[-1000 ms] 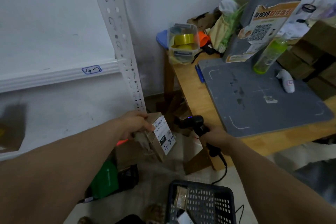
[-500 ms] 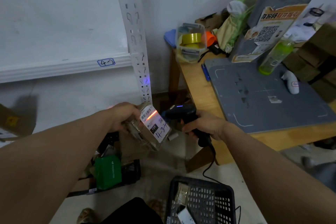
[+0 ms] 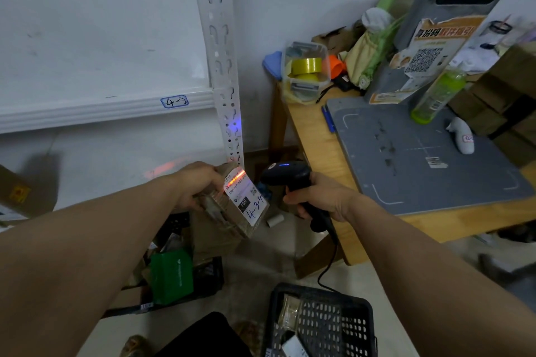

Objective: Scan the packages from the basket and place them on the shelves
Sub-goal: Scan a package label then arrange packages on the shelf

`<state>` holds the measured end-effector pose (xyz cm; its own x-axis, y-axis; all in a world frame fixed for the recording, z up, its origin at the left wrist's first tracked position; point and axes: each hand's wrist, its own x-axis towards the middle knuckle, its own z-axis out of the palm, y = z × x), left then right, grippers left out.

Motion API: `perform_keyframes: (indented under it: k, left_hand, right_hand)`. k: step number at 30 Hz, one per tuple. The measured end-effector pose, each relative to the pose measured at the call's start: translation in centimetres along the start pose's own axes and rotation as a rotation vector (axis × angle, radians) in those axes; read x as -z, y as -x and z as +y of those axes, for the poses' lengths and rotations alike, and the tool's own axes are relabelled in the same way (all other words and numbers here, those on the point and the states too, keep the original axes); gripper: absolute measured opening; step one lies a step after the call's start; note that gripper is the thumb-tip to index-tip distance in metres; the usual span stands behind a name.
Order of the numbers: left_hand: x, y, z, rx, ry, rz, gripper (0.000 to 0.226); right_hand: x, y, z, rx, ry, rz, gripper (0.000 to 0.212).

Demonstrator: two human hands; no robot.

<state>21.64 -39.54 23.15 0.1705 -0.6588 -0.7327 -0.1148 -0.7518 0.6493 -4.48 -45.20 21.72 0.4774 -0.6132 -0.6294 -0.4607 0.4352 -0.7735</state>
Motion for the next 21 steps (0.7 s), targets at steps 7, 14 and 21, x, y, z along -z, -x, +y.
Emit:
perform_keyframes:
  k: [7, 14, 21]
  left_hand:
    - [-0.2, -0.4, 0.6, 0.016, -0.034, -0.002, 0.036]
    - [-2.1, -1.1, 1.7, 0.006, -0.013, -0.017, 0.033]
    - [-4.6, -3.0, 3.0, 0.018, -0.044, -0.103, 0.071]
  right_hand:
    - [0.5, -0.2, -0.2, -0.001, 0.043, -0.02, 0.014]
    - [4.6, -1.6, 1.3, -0.075, 0.239, 0.269, 0.033]
    - [8.8, -3.3, 4.6, -0.269, 0.366, 0.576, 0.035]
